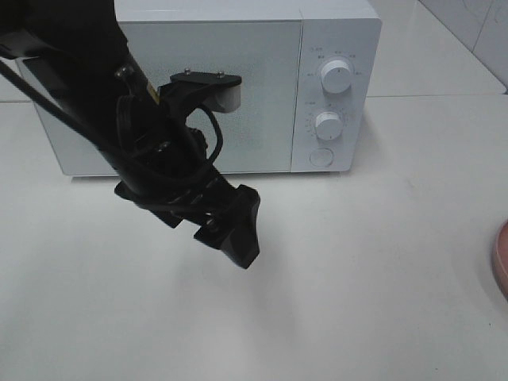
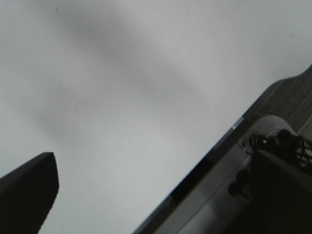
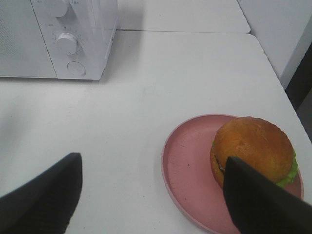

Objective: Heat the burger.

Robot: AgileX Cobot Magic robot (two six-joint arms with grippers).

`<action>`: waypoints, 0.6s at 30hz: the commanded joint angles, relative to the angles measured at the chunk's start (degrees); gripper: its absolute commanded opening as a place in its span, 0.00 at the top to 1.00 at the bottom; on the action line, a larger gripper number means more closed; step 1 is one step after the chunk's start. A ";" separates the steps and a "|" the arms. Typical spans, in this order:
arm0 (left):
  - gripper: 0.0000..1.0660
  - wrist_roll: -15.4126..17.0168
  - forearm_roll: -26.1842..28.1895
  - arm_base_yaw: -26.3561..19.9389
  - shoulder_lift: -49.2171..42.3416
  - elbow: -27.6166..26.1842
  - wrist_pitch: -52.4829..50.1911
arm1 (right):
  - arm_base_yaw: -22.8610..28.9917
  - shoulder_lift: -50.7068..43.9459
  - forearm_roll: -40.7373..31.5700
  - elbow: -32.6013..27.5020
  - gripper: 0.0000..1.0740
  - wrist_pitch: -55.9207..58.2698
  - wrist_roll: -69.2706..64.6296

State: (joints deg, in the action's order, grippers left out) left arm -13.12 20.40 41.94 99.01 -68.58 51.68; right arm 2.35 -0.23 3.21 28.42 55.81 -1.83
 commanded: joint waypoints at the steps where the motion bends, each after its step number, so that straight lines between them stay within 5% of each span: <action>1: 0.08 2.81 -0.34 -2.12 -0.52 -0.29 5.50 | -0.17 -1.43 -0.29 -0.17 0.31 -0.80 0.34; 13: 0.08 3.27 -0.11 -17.19 -2.81 -0.29 14.67 | -0.17 -1.43 -0.29 -0.17 0.31 -0.80 0.34; 18: 0.08 6.13 -2.69 -24.69 -8.19 0.06 16.27 | -0.17 -1.43 -0.29 -0.17 0.31 -0.80 0.34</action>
State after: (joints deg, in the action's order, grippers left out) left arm -8.65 18.96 20.05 93.79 -68.70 66.46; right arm 2.35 -0.23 3.21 28.42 55.81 -1.83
